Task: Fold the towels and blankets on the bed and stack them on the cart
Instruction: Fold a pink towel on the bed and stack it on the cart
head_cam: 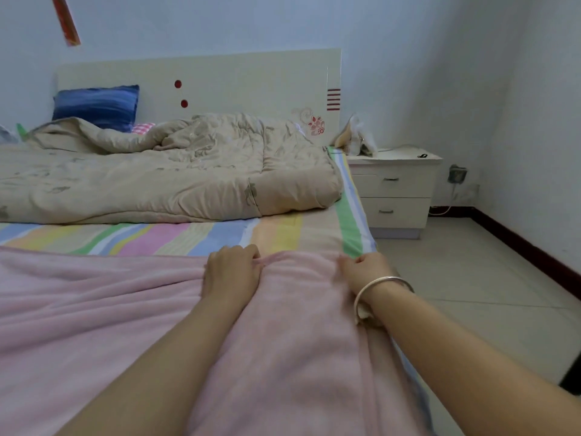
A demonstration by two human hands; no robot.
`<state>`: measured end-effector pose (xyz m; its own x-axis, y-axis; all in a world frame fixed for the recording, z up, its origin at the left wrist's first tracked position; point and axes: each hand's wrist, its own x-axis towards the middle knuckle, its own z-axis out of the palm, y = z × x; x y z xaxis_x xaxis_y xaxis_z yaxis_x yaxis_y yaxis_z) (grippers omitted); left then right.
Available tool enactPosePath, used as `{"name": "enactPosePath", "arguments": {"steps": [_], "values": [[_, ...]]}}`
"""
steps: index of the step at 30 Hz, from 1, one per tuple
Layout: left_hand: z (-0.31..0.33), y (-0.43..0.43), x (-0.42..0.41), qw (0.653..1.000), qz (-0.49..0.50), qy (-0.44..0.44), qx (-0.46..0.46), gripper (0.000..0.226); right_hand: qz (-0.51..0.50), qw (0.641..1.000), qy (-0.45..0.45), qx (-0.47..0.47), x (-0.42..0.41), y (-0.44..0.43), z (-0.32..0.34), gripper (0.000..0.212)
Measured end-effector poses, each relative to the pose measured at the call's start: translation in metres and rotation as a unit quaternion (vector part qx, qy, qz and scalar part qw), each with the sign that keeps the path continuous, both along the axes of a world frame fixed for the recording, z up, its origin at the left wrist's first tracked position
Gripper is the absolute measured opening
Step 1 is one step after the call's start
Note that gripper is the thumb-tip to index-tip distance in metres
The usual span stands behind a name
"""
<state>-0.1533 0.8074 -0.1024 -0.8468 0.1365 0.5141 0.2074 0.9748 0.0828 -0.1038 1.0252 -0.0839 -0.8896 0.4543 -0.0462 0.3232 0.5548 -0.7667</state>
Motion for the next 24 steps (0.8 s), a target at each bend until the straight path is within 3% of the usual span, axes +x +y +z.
{"name": "enactPosePath", "arguments": {"steps": [4,7,11,15,16,18,20,24], "values": [[0.009,-0.003,-0.001,0.998,-0.012,0.041,-0.045,0.039,-0.047,0.997,0.021,0.064,0.003,0.011,-0.009,0.035],[0.013,0.001,-0.007,0.995,-0.043,0.077,-0.055,0.036,-0.05,0.995,-0.008,0.089,-0.004,0.02,-0.01,0.037],[0.012,0.01,-0.01,0.988,0.031,0.046,-0.144,0.038,-0.052,0.994,-0.022,0.098,-0.008,0.02,-0.015,0.052],[0.013,0.027,0.007,0.961,0.022,0.155,-0.228,0.007,-0.071,0.992,-0.042,0.096,-0.009,0.014,-0.014,0.057],[0.013,0.028,0.014,0.956,0.009,0.169,-0.238,0.013,-0.064,0.992,-0.049,0.093,-0.007,0.012,-0.012,0.058],[0.025,0.025,0.049,0.975,-0.034,0.105,-0.192,0.028,-0.027,0.994,-0.071,0.076,0.008,0.011,0.002,0.061],[0.039,0.016,0.09,0.996,-0.042,-0.004,-0.08,0.025,0.011,0.996,-0.083,0.042,0.031,0.017,0.023,0.059],[0.032,0.003,0.164,0.989,-0.066,-0.1,0.085,0.016,-0.021,0.999,-0.037,0.005,0.1,0.037,0.027,0.016]]}}
